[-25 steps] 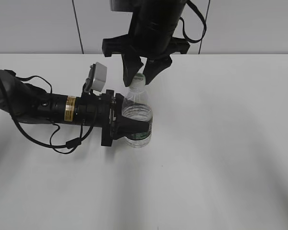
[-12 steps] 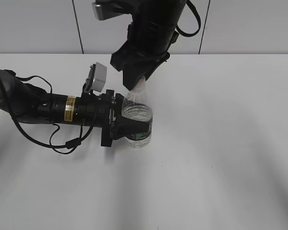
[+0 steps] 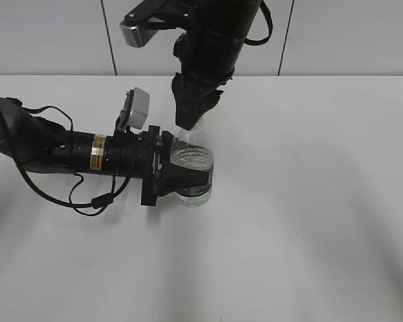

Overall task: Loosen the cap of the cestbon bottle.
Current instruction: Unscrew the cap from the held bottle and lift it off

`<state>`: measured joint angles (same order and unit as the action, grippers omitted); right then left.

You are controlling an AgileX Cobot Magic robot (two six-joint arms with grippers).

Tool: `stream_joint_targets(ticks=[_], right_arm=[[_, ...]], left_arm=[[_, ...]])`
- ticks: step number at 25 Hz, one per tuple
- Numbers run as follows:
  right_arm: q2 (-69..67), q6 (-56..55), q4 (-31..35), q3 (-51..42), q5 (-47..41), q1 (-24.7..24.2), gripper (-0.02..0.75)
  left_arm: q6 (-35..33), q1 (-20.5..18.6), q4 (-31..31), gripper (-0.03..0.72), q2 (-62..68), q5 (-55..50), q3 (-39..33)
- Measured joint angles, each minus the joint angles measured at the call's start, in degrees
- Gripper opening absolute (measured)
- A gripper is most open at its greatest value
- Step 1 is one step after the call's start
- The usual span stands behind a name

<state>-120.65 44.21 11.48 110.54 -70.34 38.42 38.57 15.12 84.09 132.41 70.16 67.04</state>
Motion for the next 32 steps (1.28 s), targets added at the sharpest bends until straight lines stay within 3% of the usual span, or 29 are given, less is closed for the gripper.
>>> stream_joint_targets(ticks=[17, 32], right_arm=[[0.0, 36.3, 0.4, 0.0, -0.2, 0.0, 0.309], [0.0, 47.3, 0.6, 0.0, -0.5, 0.0, 0.309]], left_arm=[[0.2, 0.0, 0.8, 0.382, 0.0, 0.1, 0.0], [0.0, 0.0, 1.0, 0.382, 0.0, 0.2, 0.0]])
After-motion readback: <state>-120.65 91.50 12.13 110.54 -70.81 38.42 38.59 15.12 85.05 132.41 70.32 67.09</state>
